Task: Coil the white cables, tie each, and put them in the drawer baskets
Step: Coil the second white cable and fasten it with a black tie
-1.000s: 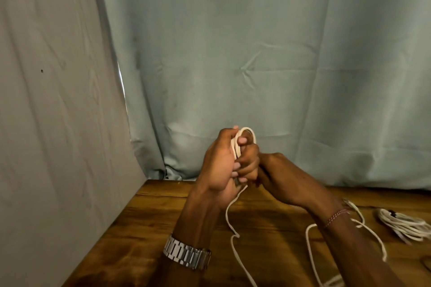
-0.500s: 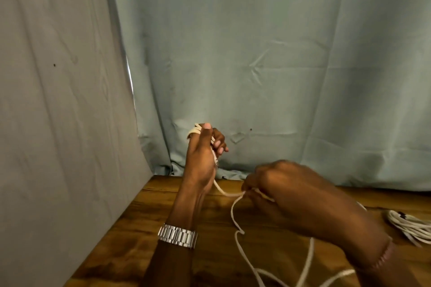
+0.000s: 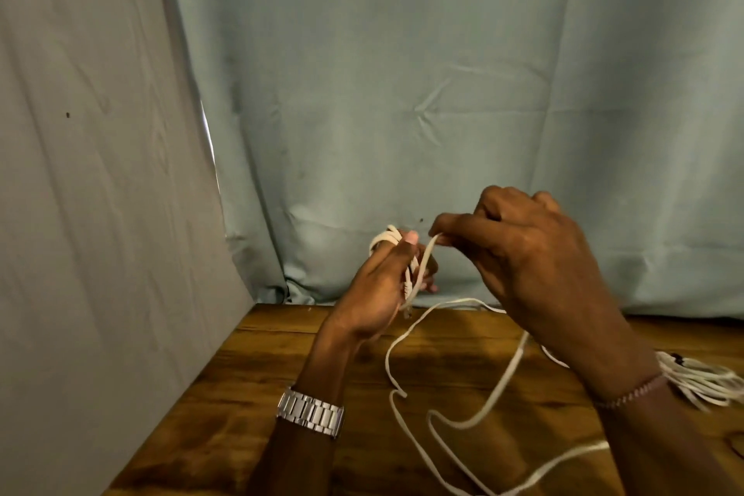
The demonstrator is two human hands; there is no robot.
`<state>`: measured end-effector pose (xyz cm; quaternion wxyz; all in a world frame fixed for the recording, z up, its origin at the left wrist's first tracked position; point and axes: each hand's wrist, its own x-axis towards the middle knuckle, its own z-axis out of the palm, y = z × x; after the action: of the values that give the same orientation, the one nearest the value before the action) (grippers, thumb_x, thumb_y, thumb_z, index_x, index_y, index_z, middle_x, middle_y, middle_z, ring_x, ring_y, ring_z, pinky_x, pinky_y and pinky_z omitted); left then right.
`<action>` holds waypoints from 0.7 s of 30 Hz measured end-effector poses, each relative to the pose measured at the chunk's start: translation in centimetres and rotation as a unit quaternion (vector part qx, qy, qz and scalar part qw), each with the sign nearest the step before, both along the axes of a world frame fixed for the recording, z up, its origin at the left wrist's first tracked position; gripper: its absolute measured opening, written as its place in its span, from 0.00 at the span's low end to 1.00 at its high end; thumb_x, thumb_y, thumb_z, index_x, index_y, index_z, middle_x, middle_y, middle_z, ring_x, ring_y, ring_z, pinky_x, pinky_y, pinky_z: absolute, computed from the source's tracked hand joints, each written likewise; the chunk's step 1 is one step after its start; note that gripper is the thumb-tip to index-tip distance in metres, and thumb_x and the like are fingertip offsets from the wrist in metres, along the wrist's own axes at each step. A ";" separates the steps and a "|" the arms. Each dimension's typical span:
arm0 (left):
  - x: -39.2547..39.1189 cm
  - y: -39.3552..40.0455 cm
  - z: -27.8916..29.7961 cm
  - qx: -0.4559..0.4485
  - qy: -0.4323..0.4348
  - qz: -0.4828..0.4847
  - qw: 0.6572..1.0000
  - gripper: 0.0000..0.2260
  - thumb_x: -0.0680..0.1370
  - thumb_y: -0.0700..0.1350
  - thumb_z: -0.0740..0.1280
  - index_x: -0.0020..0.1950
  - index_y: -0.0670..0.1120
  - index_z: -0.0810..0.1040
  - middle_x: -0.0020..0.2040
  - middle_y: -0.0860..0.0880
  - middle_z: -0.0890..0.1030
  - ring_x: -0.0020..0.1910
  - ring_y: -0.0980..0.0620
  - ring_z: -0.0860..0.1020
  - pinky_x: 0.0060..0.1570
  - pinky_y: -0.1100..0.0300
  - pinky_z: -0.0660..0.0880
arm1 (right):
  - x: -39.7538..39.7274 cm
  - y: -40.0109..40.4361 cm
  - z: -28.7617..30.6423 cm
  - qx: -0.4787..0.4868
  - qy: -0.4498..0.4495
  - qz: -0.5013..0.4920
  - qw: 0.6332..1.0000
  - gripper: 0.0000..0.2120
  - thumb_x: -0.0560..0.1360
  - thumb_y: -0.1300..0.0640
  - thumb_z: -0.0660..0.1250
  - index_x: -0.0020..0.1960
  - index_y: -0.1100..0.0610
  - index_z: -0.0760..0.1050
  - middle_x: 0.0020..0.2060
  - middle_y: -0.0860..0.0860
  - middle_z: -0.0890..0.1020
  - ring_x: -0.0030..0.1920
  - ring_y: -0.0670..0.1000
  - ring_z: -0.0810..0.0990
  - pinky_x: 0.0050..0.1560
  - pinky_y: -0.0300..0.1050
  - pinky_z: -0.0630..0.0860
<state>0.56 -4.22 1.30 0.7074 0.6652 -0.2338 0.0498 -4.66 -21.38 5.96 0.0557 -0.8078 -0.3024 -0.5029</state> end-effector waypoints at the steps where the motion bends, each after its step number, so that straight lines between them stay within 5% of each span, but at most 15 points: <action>1: -0.2 -0.3 0.0 0.006 0.004 -0.018 1.000 0.19 0.84 0.56 0.55 0.50 0.40 0.72 0.34 0.49 0.74 0.34 0.53 0.74 0.48 0.52 0.75 | 0.3 -0.1 0.0 0.012 -0.006 -0.009 1.000 0.10 0.73 0.58 0.75 0.55 0.53 0.84 0.36 0.52 0.76 0.36 0.54 0.75 0.41 0.46 0.61; 4: -0.8 -1.2 0.3 0.040 -0.003 -0.098 0.994 0.22 0.83 0.62 0.51 0.42 0.45 0.67 0.33 0.50 0.68 0.33 0.52 0.67 0.43 0.58 0.74 | 1.2 -0.8 -0.2 0.052 -0.015 -0.034 0.998 0.10 0.75 0.55 0.73 0.55 0.52 0.84 0.35 0.51 0.74 0.36 0.55 0.75 0.41 0.47 0.59; 12: -2.3 -1.5 1.0 0.002 0.047 -0.253 0.966 0.16 0.84 0.55 0.53 0.43 0.45 0.66 0.29 0.48 0.67 0.26 0.52 0.68 0.35 0.57 0.72 | 3.0 -2.5 -0.6 0.092 -0.014 -0.040 0.995 0.16 0.80 0.43 0.60 0.59 0.46 0.84 0.35 0.49 0.72 0.36 0.52 0.71 0.40 0.48 0.59; 16: -2.8 -1.2 1.5 -0.029 0.071 -0.317 0.945 0.16 0.84 0.55 0.54 0.42 0.47 0.66 0.27 0.52 0.61 0.24 0.55 0.55 0.27 0.63 0.62 | 3.6 -2.5 -0.9 0.087 -0.012 -0.038 0.995 0.19 0.83 0.42 0.55 0.64 0.44 0.81 0.36 0.50 0.73 0.36 0.53 0.71 0.40 0.48 0.59; 21: -3.6 -2.3 2.0 -0.072 0.081 -0.318 0.942 0.16 0.82 0.56 0.53 0.39 0.48 0.65 0.22 0.55 0.61 0.20 0.58 0.54 0.25 0.64 0.51 | 4.5 -1.5 -1.9 0.059 0.023 -0.074 0.995 0.21 0.83 0.49 0.54 0.74 0.44 0.71 0.38 0.50 0.76 0.35 0.54 0.73 0.38 0.46 0.60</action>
<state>-3.06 -6.51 3.31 0.7490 0.5054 -0.3708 -0.2145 -0.21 -22.86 4.06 0.0725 -0.8346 -0.2100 -0.5041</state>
